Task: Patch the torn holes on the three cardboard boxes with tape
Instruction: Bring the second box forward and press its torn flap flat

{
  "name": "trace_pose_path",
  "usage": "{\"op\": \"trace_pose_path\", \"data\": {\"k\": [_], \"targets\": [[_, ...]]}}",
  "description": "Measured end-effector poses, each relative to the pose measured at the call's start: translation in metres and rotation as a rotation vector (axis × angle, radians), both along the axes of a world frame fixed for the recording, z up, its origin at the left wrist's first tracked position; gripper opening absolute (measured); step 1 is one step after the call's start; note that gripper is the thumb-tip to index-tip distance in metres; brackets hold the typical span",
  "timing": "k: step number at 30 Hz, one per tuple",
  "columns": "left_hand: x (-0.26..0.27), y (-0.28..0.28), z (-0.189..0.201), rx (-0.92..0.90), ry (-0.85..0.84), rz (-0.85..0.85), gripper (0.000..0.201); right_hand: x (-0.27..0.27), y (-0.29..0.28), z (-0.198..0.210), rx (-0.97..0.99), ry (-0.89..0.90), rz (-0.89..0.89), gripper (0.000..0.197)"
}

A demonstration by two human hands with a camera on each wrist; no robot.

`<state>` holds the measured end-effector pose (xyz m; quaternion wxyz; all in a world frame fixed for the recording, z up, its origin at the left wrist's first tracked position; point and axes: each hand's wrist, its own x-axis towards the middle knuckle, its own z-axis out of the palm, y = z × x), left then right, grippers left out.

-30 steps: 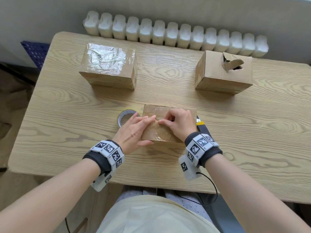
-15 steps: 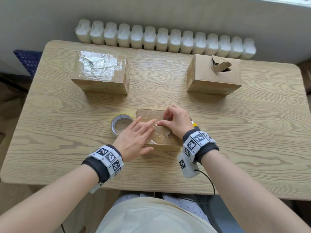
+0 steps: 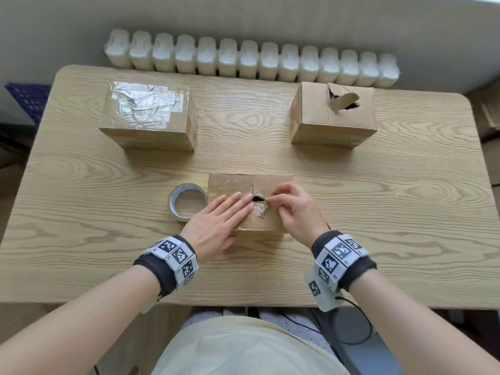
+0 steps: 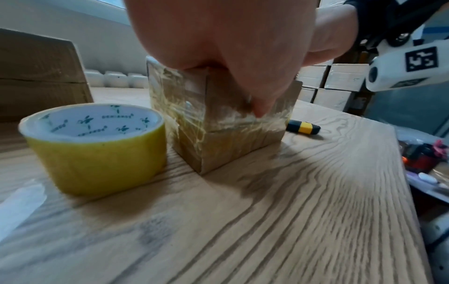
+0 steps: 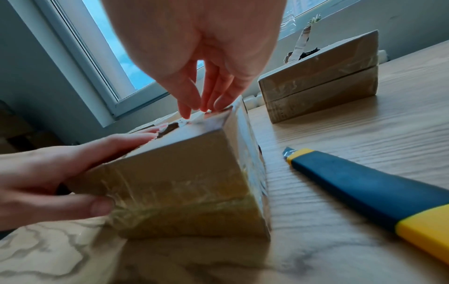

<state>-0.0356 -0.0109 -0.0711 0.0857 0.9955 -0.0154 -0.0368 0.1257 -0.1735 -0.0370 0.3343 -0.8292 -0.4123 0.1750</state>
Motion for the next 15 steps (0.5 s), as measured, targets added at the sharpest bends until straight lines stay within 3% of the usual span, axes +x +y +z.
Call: {"op": "trace_pose_path", "data": {"k": [5,9,15], "targets": [[0.005,-0.002,0.007,-0.201,-0.031,0.093,0.064,0.005,0.019,0.003,-0.063,0.013,-0.101,0.013],[0.005,-0.005,0.003,-0.126,-0.017,0.096,0.059,0.006,0.036,0.01,-0.302,-0.045,-0.105,0.025],[0.004,-0.004,-0.003,-0.059,-0.012,0.074,0.06,0.005,0.06,0.019,-0.564,-0.273,0.01,0.038]]}}
